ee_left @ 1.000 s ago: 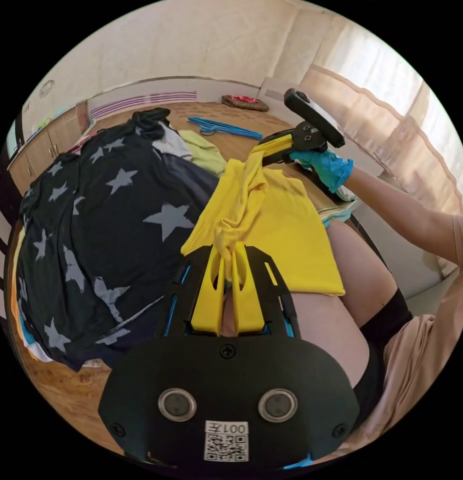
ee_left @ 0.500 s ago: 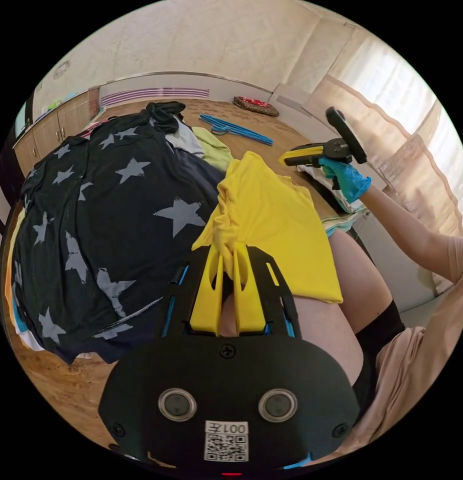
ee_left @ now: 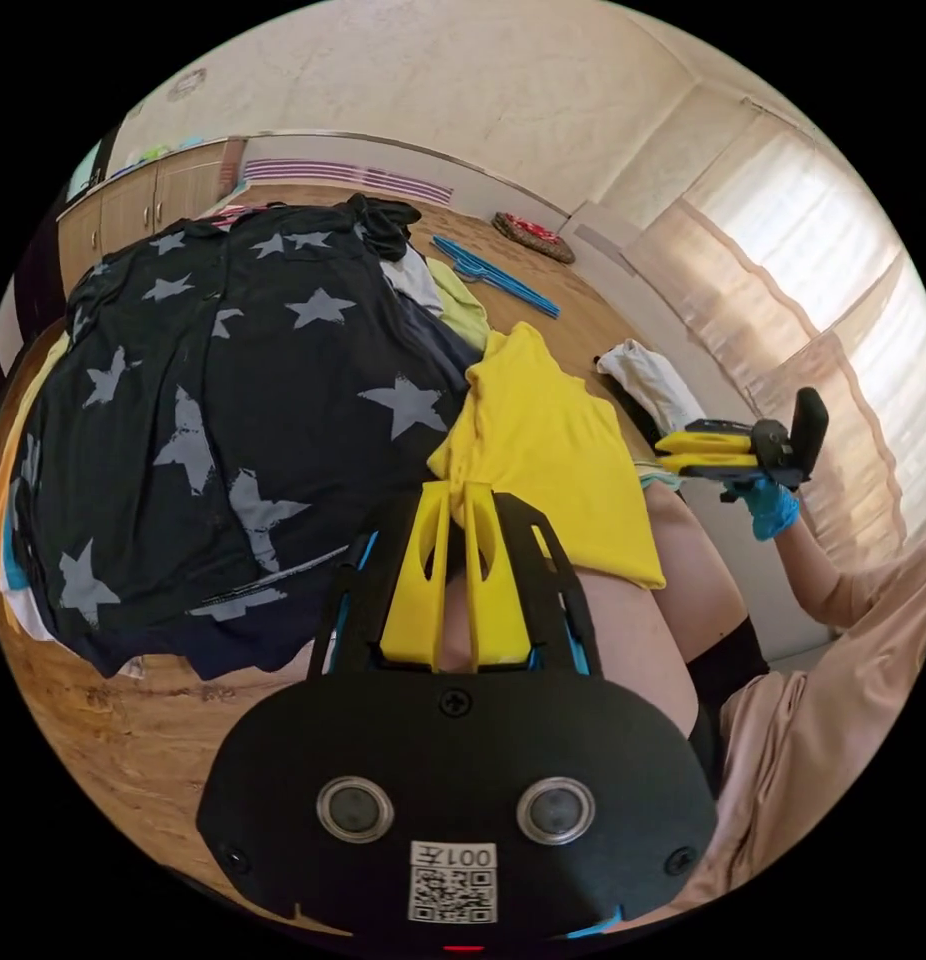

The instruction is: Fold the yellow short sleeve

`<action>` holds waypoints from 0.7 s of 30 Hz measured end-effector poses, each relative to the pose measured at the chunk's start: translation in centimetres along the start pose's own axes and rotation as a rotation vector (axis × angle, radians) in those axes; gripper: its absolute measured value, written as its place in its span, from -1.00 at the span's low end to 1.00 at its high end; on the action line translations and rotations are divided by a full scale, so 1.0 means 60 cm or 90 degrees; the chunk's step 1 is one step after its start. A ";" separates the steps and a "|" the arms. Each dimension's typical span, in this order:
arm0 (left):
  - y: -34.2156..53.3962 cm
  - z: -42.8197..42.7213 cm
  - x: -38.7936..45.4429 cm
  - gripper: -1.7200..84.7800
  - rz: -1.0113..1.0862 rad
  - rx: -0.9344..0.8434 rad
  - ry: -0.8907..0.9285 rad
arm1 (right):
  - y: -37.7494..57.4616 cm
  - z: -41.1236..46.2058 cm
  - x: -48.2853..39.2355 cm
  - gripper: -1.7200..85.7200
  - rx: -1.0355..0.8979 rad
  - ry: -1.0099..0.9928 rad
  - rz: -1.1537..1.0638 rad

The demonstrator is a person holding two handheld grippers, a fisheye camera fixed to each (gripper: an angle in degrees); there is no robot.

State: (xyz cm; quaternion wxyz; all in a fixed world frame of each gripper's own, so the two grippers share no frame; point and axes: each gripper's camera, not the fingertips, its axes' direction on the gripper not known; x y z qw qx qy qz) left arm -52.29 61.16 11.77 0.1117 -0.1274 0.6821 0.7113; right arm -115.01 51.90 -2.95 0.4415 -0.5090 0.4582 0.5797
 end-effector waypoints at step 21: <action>-0.009 -0.015 0.056 -0.97 -0.034 -0.003 -0.055 | -0.010 -0.032 -0.134 -0.74 0.038 -0.073 -0.107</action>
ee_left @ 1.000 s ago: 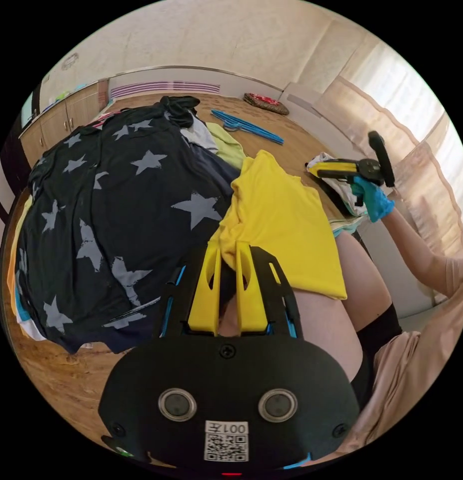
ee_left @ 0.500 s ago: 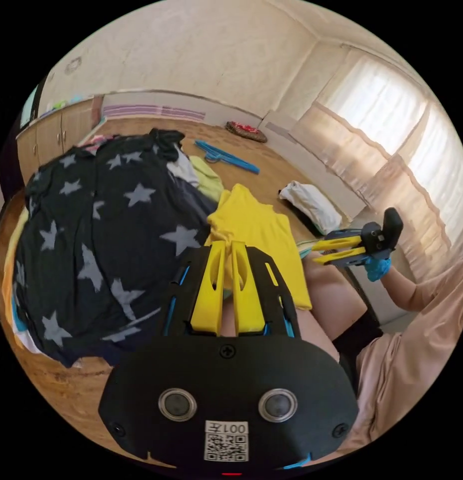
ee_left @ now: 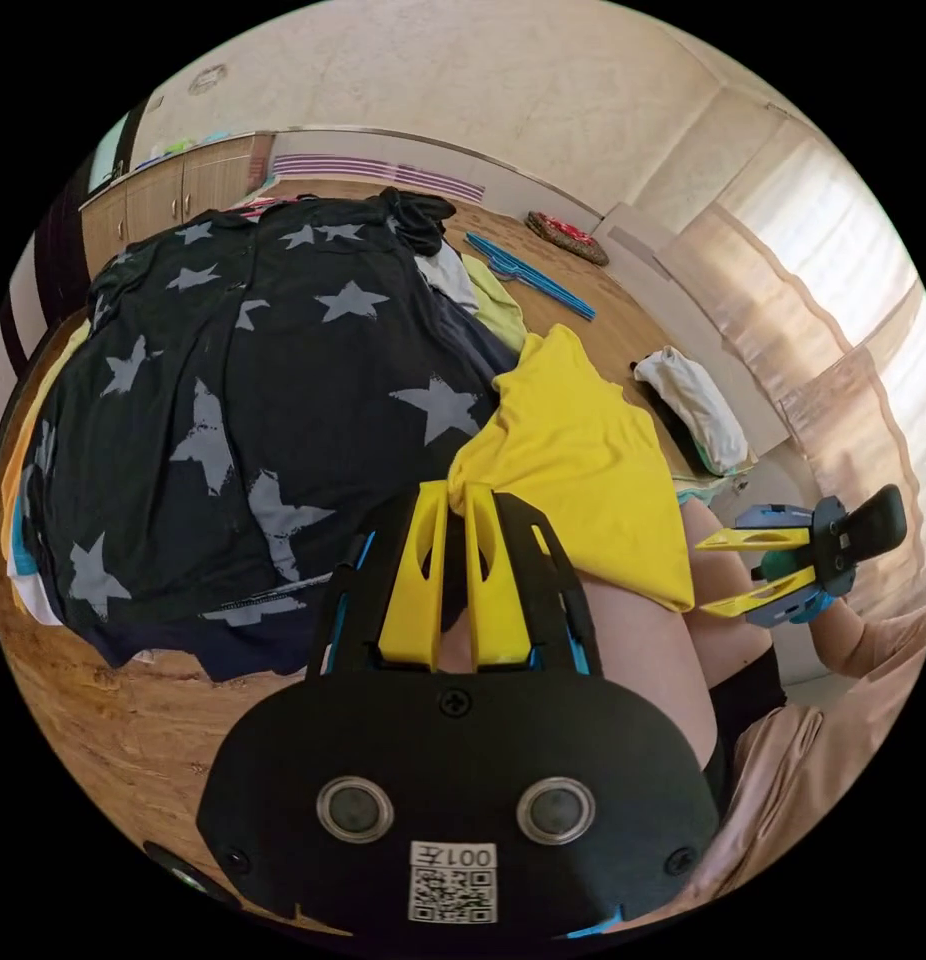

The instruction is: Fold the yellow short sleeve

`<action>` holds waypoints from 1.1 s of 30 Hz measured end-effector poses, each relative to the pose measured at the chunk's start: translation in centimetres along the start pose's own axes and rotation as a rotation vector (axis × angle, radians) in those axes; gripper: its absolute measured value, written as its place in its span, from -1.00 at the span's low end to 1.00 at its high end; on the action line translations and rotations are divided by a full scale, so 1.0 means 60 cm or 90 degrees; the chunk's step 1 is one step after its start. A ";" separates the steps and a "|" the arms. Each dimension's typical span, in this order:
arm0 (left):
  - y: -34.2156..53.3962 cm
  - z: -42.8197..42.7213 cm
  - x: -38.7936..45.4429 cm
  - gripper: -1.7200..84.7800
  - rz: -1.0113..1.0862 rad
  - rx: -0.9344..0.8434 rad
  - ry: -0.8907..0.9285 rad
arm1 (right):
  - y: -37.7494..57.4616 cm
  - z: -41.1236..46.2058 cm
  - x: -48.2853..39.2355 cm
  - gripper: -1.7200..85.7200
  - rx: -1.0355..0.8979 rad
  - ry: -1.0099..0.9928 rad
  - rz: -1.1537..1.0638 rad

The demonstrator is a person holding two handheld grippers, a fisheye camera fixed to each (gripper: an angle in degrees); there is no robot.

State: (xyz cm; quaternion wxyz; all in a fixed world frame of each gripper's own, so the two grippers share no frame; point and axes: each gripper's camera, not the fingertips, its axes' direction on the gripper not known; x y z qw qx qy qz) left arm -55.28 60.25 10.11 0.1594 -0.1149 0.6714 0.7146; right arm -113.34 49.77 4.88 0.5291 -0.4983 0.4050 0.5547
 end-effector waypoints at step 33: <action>-0.055 -0.082 0.518 -0.74 0.507 0.044 -0.408 | 0.048 -0.180 0.042 -0.93 -0.004 0.109 0.212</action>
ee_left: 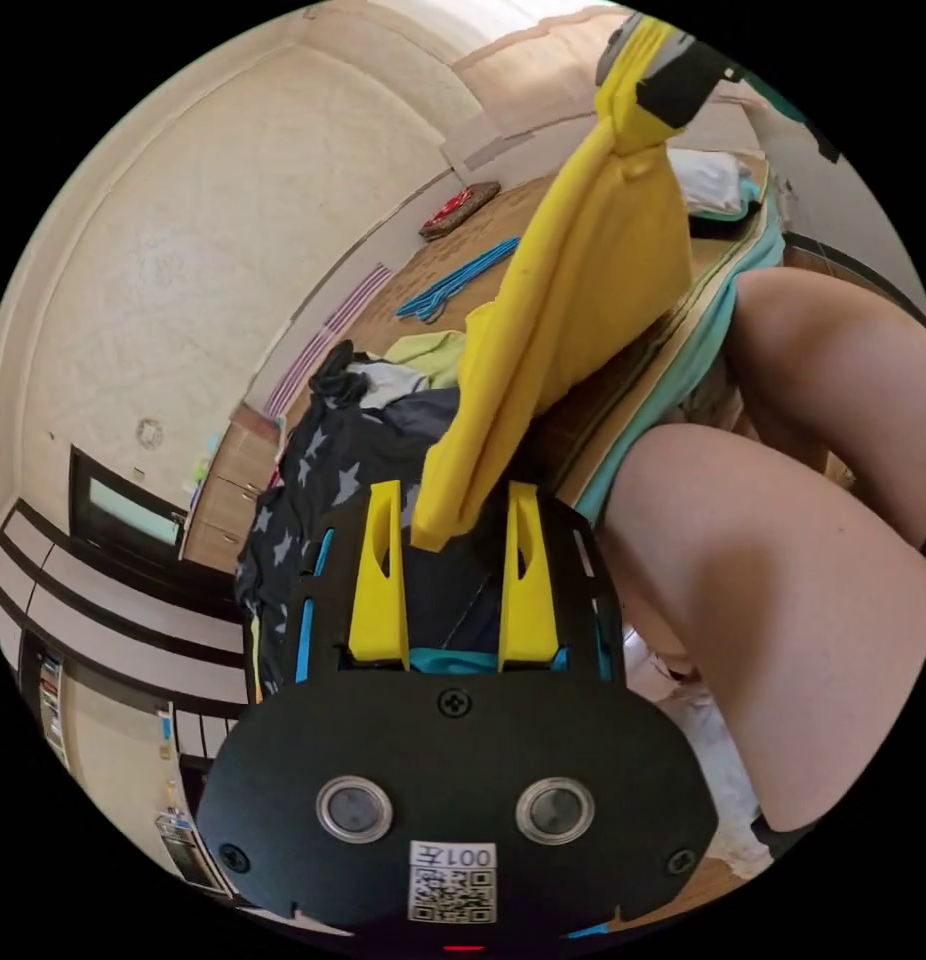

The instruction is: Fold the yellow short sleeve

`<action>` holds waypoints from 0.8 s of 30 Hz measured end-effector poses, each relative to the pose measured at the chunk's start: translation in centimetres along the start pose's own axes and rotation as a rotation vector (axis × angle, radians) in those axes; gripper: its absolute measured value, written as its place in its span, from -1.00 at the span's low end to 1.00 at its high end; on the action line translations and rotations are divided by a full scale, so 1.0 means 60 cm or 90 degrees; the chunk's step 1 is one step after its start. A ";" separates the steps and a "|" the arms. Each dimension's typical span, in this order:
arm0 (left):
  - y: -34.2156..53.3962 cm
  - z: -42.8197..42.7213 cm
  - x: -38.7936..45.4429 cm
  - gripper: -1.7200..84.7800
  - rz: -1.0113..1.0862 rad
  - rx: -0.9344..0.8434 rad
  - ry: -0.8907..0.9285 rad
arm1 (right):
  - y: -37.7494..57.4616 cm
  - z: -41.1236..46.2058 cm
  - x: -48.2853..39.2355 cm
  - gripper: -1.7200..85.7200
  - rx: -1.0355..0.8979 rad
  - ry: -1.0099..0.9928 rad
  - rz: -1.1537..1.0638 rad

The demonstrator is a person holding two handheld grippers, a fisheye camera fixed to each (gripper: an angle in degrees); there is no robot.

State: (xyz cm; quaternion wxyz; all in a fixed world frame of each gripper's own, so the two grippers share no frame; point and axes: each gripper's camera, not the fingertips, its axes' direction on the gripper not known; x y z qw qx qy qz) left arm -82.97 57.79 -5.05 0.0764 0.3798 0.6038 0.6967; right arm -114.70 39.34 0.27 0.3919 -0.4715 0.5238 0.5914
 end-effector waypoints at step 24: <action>-0.248 -0.194 -0.006 -0.98 0.082 0.063 0.275 | 0.264 -0.057 -0.061 -0.57 0.038 0.020 0.097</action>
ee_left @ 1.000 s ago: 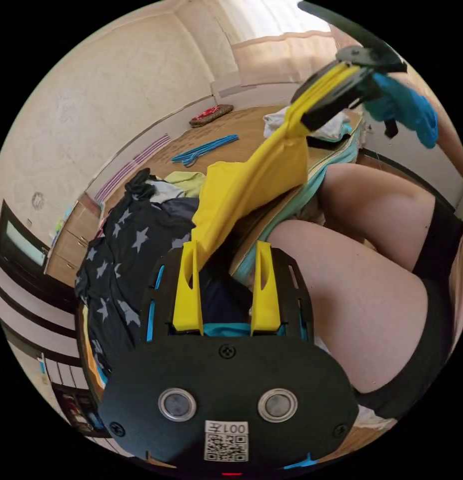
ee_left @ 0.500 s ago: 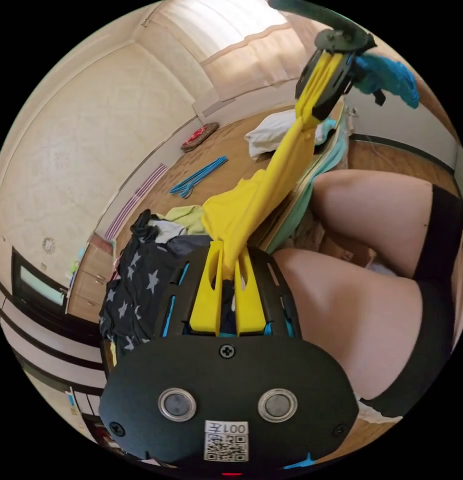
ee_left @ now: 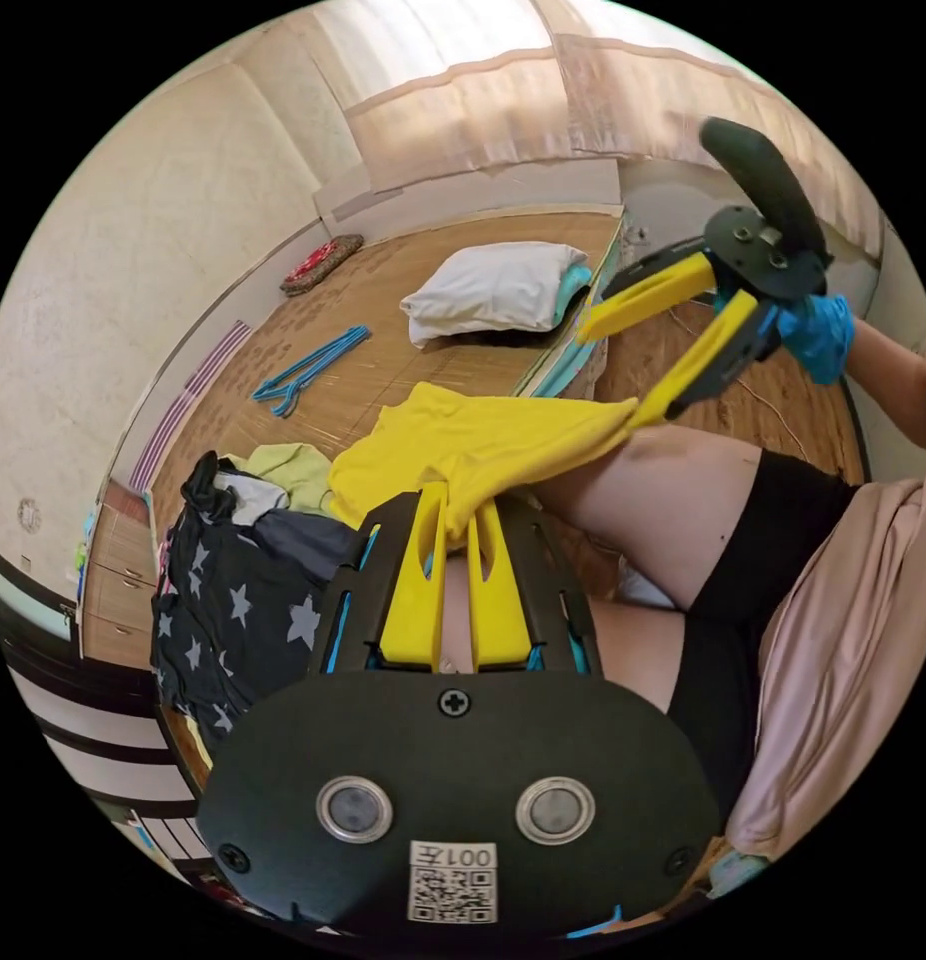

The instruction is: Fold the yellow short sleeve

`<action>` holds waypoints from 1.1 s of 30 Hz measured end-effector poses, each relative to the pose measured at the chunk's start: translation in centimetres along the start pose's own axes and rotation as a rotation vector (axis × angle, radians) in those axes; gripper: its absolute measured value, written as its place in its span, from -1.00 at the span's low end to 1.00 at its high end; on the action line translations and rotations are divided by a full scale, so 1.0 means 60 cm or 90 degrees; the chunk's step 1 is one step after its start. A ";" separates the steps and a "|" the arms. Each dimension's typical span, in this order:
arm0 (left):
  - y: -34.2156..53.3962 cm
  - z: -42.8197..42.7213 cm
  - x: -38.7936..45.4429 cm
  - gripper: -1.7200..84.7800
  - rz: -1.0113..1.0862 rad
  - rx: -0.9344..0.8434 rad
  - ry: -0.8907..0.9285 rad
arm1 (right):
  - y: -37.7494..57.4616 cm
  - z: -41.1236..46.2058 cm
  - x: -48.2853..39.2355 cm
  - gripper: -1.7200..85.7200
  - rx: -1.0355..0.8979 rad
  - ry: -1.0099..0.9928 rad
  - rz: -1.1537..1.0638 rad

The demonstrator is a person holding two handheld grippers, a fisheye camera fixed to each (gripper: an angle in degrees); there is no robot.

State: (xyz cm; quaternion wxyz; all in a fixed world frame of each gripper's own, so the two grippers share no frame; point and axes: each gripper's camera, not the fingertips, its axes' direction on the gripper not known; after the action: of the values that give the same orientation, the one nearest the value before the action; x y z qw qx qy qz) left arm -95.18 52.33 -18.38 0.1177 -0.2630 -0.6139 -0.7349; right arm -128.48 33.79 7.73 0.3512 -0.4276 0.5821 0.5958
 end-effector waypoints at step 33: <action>-0.068 0.009 -0.389 -0.98 -0.230 0.166 -0.095 | -0.216 0.014 0.122 -0.89 0.142 0.310 -0.081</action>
State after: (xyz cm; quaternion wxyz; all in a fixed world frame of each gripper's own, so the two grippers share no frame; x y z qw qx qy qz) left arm -77.58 50.22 -34.14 -0.0286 -0.1848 -0.7476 -0.6373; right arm -119.51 35.02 -4.14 0.2829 -0.5526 0.6832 0.3845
